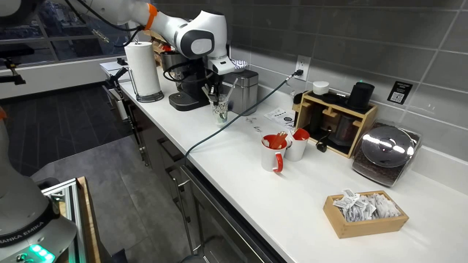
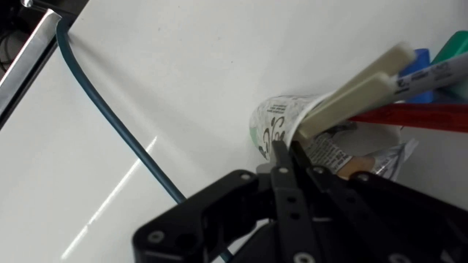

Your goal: Shift the cup to the right, then place the knife on the counter

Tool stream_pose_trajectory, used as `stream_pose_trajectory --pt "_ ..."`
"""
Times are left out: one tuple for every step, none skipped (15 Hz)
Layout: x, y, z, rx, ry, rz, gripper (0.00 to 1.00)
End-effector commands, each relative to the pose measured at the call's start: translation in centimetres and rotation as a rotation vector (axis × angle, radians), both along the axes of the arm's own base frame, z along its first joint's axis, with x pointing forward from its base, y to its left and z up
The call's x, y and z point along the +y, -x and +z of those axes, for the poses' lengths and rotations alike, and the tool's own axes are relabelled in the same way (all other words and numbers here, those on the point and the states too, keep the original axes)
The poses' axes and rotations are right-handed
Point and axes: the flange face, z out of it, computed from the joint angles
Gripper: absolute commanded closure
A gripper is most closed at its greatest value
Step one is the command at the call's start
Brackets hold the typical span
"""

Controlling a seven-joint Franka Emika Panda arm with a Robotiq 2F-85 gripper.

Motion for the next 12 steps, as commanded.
stream_pose_trajectory --pt "-0.8 2.3 3.4 -0.076 -0.04 0.053 0.99" --pt "-1.8 3.1 4.2 -0.099 -0.055 0.034 0.99" --pt "-3.0 3.9 5.0 -0.122 -0.074 0.001 0.99" --pt "-4.7 4.9 5.5 -0.144 -0.104 -0.051 0.99" --pt "-6.4 5.9 5.8 -0.161 -0.128 -0.108 0.99" --pt "-8.4 7.1 5.9 -0.169 -0.152 -0.173 0.99" --pt "-10.4 8.3 5.7 -0.165 -0.161 -0.233 0.99" --pt "-12.3 9.5 5.4 -0.162 -0.17 -0.289 0.99" --pt "-14.1 10.8 4.9 -0.158 -0.186 -0.34 0.99" --pt "-15.8 11.9 4.7 -0.161 -0.206 -0.389 0.99" --pt "-17.2 13.0 4.3 -0.165 -0.224 -0.438 0.99" --pt "-18.3 13.7 4.0 -0.176 -0.245 -0.484 0.99"
